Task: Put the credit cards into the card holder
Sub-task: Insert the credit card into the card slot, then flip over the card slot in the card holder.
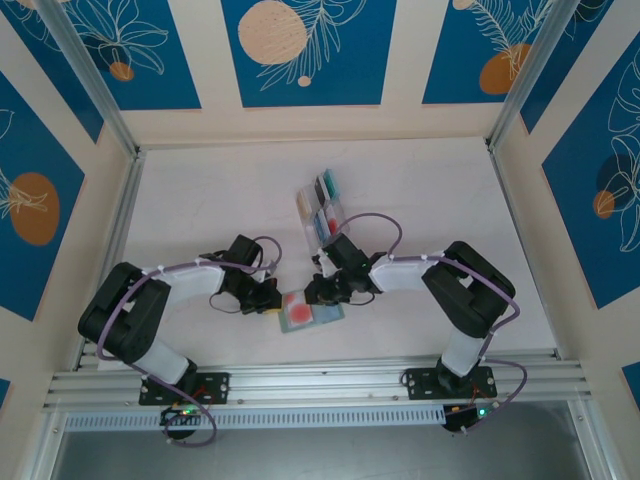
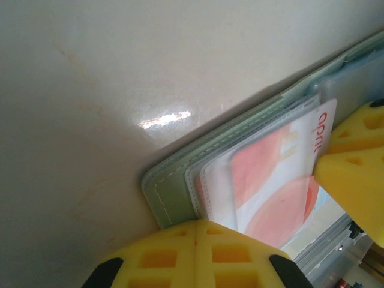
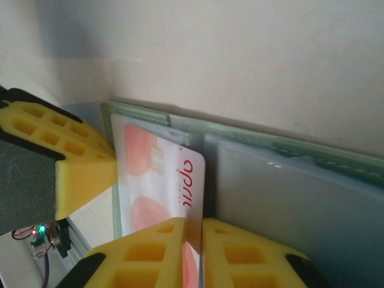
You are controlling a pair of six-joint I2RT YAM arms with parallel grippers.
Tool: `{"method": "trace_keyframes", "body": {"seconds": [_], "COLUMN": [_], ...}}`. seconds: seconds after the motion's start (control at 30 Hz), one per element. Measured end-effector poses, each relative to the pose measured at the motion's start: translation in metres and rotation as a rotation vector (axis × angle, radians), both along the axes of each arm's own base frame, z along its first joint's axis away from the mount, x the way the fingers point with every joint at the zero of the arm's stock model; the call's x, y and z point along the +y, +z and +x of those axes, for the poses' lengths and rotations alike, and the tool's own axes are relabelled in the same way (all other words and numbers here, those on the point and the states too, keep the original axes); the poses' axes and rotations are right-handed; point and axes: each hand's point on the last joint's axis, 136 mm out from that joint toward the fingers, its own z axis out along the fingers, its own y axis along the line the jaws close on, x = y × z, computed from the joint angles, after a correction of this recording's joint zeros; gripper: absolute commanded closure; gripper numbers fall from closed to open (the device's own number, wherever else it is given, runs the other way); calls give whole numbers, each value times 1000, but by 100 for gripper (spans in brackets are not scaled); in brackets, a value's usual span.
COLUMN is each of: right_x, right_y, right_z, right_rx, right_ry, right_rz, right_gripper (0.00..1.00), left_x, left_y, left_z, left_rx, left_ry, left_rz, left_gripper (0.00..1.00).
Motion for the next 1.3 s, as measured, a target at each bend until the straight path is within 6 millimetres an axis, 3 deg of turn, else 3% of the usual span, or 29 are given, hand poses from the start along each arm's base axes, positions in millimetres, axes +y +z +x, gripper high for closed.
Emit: {"method": "trace_keyframes", "body": {"seconds": [0.23,0.37,0.5,0.7,0.83,1.13,1.3], "right_x": [10,9,7,-2,-9,-34,-38], "right_y": [1,-3,7,42,49,23,8], "right_z": [-4,-5,-1,16,27,32,30], "right_rx": [13,24,-14,-136,-193,-201,-192], "right_ry": [14,11,19,42,62,104,122], "right_rz": [14,6,-26,-87,-155,-349,-399], "right_gripper": [89,79,67,77,79,73,70], "left_x": [0,0,0,-1,-1,-1,-1], "left_y": [0,0,0,0,0,0,0], "left_z": [0,0,0,0,0,0,0], "left_rx": [8,8,8,7,7,7,7], "left_ry": [2,2,2,2,2,2,2], "left_rz": [-9,-10,-10,-10,-11,-11,-11], "left_gripper": [100,100,100,100,100,100,100]}}
